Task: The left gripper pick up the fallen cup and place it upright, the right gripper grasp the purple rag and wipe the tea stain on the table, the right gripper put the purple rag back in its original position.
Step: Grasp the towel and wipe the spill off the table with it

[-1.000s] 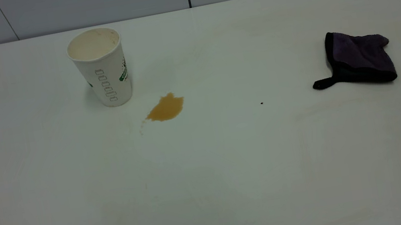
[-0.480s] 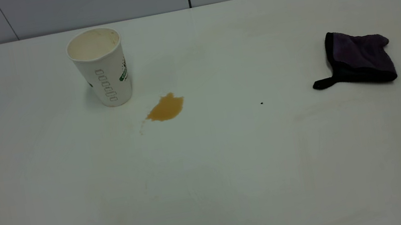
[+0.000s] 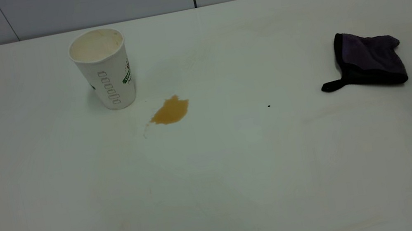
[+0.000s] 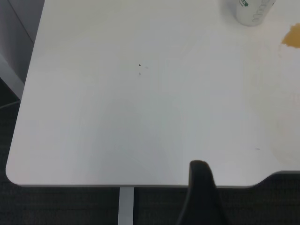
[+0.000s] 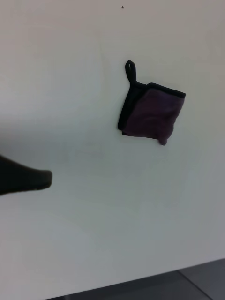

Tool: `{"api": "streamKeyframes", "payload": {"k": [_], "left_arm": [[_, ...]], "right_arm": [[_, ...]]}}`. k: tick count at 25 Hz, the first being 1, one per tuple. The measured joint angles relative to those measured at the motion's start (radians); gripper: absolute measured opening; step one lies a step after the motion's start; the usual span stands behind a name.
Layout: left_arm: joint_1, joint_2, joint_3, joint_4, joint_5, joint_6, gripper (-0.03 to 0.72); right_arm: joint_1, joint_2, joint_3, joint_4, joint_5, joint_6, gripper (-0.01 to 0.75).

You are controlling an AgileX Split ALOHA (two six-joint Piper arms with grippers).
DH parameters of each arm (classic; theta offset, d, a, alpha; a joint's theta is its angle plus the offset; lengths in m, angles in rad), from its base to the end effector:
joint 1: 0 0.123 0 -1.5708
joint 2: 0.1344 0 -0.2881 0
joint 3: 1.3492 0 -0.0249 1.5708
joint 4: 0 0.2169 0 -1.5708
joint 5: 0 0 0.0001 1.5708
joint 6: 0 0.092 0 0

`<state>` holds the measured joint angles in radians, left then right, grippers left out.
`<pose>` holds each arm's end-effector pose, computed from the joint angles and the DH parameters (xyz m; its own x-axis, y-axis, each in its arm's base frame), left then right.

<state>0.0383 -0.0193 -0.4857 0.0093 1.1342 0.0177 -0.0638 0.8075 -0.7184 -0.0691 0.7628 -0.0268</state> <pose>-0.0414 -0.0008 0.2503 -0.5163 0.0019 -0.8564 -0.0343 0.9991 0.0229 0.1133 -0.0116 0.3169 -0.6955 -0.0324 -0.7178 0.0449 0.9951 -0.0883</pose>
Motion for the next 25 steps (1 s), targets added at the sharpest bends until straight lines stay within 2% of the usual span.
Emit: {"api": "streamKeyframes", "payload": {"k": [6,12,18,25], "left_arm": [[0.000,0.000,0.000,0.000,0.000,0.000,0.557],[0.000,0.000,0.000,0.000,0.000,0.000,0.557],[0.000,0.000,0.000,0.000,0.000,0.000,0.557],[0.000,0.000,0.000,0.000,0.000,0.000,0.557]], "right_arm": [[0.000,0.422,-0.093,0.000,-0.146,-0.001,0.725],[0.011,0.826,-0.262,0.031,-0.222,-0.044,0.720],[0.065,1.186,-0.486,0.042,-0.234,-0.057,0.714],[0.135,1.494,-0.752,0.043,-0.193,-0.081,0.711]]}}
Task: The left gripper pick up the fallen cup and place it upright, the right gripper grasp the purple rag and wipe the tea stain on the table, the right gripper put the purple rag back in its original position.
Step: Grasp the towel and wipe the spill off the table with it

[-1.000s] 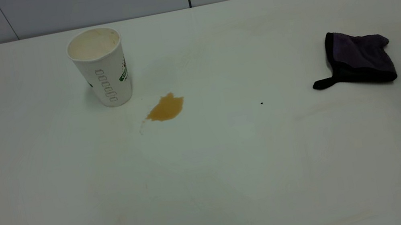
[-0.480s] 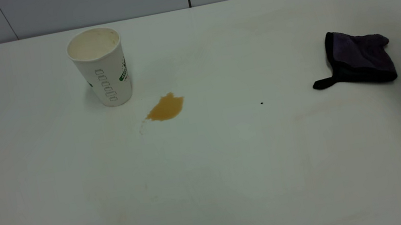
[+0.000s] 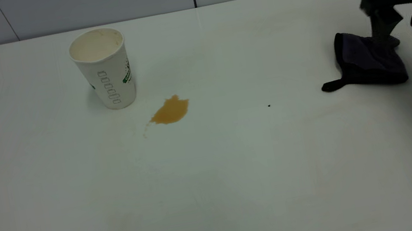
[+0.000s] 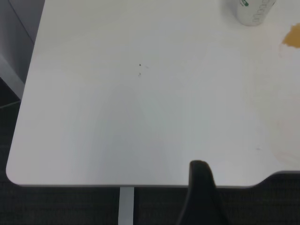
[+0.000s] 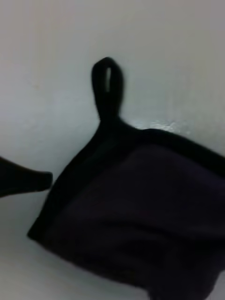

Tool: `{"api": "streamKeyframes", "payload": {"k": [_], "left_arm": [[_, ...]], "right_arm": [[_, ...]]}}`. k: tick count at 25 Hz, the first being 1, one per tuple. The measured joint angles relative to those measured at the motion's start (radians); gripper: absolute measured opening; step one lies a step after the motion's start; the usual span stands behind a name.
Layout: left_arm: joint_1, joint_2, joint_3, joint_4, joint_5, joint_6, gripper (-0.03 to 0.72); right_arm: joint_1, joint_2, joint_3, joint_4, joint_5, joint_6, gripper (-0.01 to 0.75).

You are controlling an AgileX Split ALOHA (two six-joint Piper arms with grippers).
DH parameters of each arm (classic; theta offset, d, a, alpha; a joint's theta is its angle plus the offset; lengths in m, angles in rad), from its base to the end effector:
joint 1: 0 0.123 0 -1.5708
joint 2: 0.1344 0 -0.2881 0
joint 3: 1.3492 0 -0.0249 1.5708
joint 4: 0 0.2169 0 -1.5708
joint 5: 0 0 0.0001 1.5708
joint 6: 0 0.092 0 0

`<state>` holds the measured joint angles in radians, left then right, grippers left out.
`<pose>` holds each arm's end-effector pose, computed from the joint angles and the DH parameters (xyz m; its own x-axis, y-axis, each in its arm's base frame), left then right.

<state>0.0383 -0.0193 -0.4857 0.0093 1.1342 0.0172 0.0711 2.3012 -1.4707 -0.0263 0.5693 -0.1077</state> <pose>-0.0414 -0.0008 0.2503 -0.5163 0.0014 -0.8564 -0.0346 0.9991 0.0224 0.4182 0.0285 0.0925 -0.9475 -0.1973 -0.2516 -0.1917 0.9803 -0.0467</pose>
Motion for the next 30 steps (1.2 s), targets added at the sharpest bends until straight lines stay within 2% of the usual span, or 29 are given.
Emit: {"api": "streamKeyframes", "payload": {"k": [9,18,20,22,25,26,27,30], "left_arm": [[0.000,0.000,0.000,0.000,0.000,0.000,0.556],[0.000,0.000,0.000,0.000,0.000,-0.002,0.556],[0.000,0.000,0.000,0.000,0.000,-0.002,0.556],[0.000,0.000,0.000,0.000,0.000,-0.002,0.556],[0.000,0.000,0.000,0.000,0.000,-0.002,0.556],[0.000,0.000,0.000,0.000,0.000,-0.002,0.556],[0.000,0.000,0.000,0.000,0.000,-0.002,0.556],[0.000,0.000,0.000,0.000,0.000,-0.002,0.556]], "right_arm": [[0.012,0.189,-0.217,-0.004,0.025,-0.037,0.696],[0.014,0.286,-0.312,0.000,0.053,-0.060,0.658],[0.014,0.289,-0.314,0.006,0.054,-0.061,0.588],[0.014,0.291,-0.315,0.033,0.054,-0.064,0.470],[0.014,0.291,-0.315,0.115,0.071,-0.080,0.200],[0.014,0.291,-0.315,0.155,0.078,-0.099,0.135],[0.014,0.291,-0.315,0.192,0.086,-0.121,0.096],[0.026,0.294,-0.315,0.314,0.109,-0.218,0.089]]}}
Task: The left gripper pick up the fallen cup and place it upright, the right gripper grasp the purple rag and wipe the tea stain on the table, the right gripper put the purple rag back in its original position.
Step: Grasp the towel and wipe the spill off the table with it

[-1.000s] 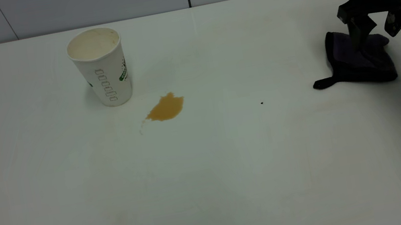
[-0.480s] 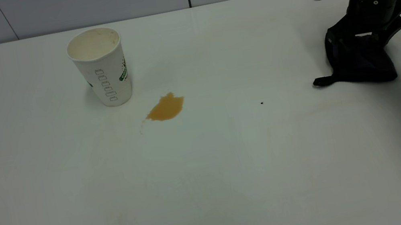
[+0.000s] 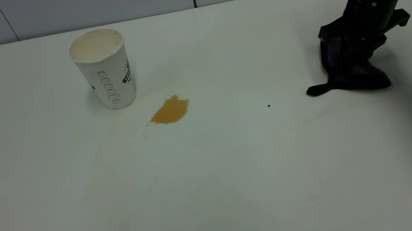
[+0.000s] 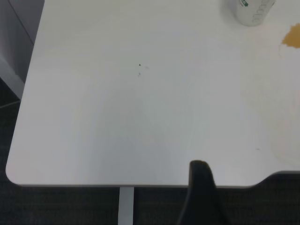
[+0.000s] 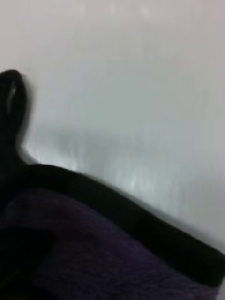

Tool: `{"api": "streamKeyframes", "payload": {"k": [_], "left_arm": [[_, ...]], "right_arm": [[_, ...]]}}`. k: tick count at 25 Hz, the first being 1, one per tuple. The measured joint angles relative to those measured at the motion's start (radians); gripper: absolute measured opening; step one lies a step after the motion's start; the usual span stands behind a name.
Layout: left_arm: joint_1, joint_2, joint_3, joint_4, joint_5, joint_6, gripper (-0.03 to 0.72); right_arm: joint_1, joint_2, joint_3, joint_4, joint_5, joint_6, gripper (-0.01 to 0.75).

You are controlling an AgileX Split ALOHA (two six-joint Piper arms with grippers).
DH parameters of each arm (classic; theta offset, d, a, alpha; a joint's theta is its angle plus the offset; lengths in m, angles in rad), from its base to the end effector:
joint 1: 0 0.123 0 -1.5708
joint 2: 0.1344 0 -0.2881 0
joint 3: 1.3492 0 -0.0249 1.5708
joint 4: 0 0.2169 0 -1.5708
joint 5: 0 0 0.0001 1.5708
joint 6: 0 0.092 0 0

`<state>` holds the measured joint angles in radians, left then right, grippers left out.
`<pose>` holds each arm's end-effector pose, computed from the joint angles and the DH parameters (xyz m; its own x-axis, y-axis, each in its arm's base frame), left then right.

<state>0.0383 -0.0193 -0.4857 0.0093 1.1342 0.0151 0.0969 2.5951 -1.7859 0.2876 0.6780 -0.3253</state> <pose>-0.0414 -0.0008 0.2503 -0.5162 -0.0007 -0.8564 -0.0357 0.9991 0.0206 0.4566 0.0608 0.0248 -0.9597 -0.1909 -0.2063 -0.2247 0.9620 0.1551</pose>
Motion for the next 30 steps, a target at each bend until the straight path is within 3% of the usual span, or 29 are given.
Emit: {"api": "streamKeyframes", "payload": {"k": [4,11,20,24,30], "left_arm": [[0.000,0.000,0.000,0.000,0.000,0.000,0.556],[0.000,0.000,0.000,0.000,0.000,0.001,0.556],[0.000,0.000,0.000,0.000,0.000,0.001,0.556],[0.000,0.000,0.000,0.000,0.000,0.002,0.556],[0.000,0.000,0.000,0.000,0.000,0.002,0.556]], "right_arm": [[0.068,0.005,0.000,0.119,0.007,-0.090,0.089],[0.292,0.009,0.000,0.181,0.007,-0.097,0.089],[0.555,0.013,0.000,0.197,-0.121,-0.042,0.089],[0.632,0.026,0.000,0.207,-0.239,-0.031,0.089],[0.646,0.082,-0.078,0.228,-0.286,-0.020,0.089]]}}
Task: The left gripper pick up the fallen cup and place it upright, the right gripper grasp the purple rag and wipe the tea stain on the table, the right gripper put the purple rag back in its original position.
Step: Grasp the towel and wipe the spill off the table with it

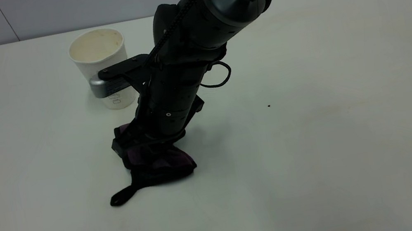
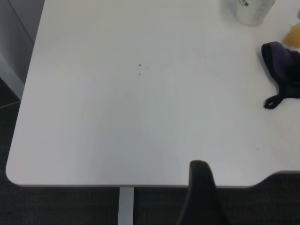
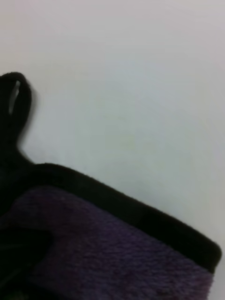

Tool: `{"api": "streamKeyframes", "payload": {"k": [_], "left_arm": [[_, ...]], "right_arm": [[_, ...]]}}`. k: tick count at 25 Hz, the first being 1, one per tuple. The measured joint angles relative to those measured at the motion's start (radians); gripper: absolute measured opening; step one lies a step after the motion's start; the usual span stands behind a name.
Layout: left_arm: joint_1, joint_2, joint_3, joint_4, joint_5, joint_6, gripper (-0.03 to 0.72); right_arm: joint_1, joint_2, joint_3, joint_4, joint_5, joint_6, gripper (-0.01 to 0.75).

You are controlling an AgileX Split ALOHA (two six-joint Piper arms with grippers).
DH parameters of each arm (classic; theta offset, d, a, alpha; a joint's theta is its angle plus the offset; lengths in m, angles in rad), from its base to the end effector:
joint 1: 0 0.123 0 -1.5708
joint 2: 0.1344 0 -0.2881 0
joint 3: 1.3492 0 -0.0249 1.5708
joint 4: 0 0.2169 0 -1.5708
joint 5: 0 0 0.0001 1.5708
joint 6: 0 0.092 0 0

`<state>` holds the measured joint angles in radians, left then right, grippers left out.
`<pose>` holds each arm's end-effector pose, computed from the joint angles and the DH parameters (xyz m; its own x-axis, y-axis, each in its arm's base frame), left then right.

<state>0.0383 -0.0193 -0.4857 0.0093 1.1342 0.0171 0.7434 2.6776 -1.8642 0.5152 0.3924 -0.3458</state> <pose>-0.0414 -0.0008 0.2503 -0.5163 0.0013 -0.8564 -0.0346 0.9991 0.0224 0.3522 0.3474 0.0115 -0.7397 -0.4989 -0.4516 -0.6365 0.7365 0.2289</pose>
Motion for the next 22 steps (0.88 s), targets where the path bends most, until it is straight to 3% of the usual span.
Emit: {"api": "streamKeyframes", "payload": {"k": [10,22], "left_arm": [[0.000,0.000,0.000,0.000,0.000,0.000,0.556],[0.000,0.000,0.000,0.000,0.000,0.000,0.556]], "right_arm": [[-0.062,0.091,-0.173,-0.018,-0.013,0.004,0.089],[-0.264,0.114,-0.221,-0.035,-0.009,0.006,0.089]]}}
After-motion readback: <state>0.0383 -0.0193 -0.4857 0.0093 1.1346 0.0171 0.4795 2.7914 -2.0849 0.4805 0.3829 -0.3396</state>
